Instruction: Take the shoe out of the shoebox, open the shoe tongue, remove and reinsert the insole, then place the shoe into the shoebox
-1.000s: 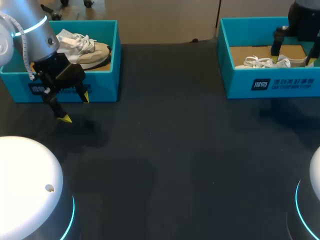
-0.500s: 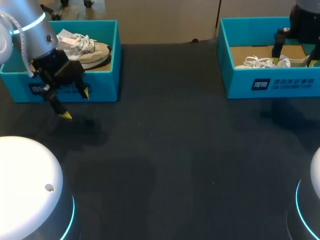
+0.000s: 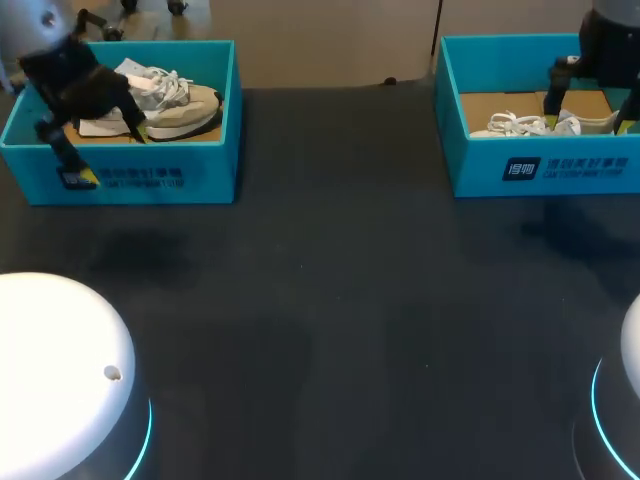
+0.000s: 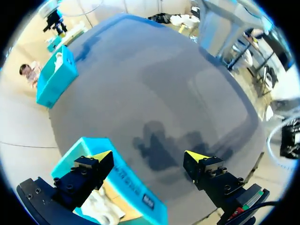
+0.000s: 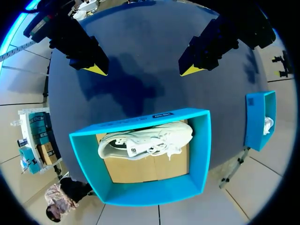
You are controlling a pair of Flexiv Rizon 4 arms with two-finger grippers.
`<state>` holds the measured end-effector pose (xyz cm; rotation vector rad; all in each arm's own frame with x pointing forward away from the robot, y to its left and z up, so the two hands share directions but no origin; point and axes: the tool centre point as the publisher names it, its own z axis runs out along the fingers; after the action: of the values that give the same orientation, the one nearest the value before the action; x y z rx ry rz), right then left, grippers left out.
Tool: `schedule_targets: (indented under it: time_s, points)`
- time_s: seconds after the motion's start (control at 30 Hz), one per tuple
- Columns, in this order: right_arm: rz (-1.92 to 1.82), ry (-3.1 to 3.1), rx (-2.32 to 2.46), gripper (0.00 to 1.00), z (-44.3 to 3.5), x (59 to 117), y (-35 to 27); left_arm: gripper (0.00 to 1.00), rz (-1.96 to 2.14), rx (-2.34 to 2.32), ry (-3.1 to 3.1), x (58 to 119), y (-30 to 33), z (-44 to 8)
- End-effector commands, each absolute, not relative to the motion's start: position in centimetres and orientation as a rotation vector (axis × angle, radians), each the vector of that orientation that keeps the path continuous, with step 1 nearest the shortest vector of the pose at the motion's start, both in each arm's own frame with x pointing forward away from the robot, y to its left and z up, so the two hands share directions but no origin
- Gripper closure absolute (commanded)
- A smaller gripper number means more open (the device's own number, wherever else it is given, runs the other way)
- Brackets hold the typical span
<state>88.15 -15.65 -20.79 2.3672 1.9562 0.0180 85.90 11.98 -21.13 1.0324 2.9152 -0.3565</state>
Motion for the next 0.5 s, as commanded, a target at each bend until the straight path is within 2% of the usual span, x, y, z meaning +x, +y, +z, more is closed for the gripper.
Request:
schedule_targets:
  time_s: [0.03,0.33,0.5]
  points:
    - [0.021,1.955,2.367,0.00,-20.8,88.1,-15.7,0.00,-0.359,1.180,2.887,89.0,14.3,-19.4]
    - [0.021,1.955,2.367,0.00,-20.8,88.1,-15.7,0.00,-0.243,1.316,2.813,96.1,18.6,-17.7]
    - [0.021,1.955,2.367,0.00,-20.8,88.1,-15.7,0.00,-0.231,1.325,2.783,96.9,19.4,-17.4]
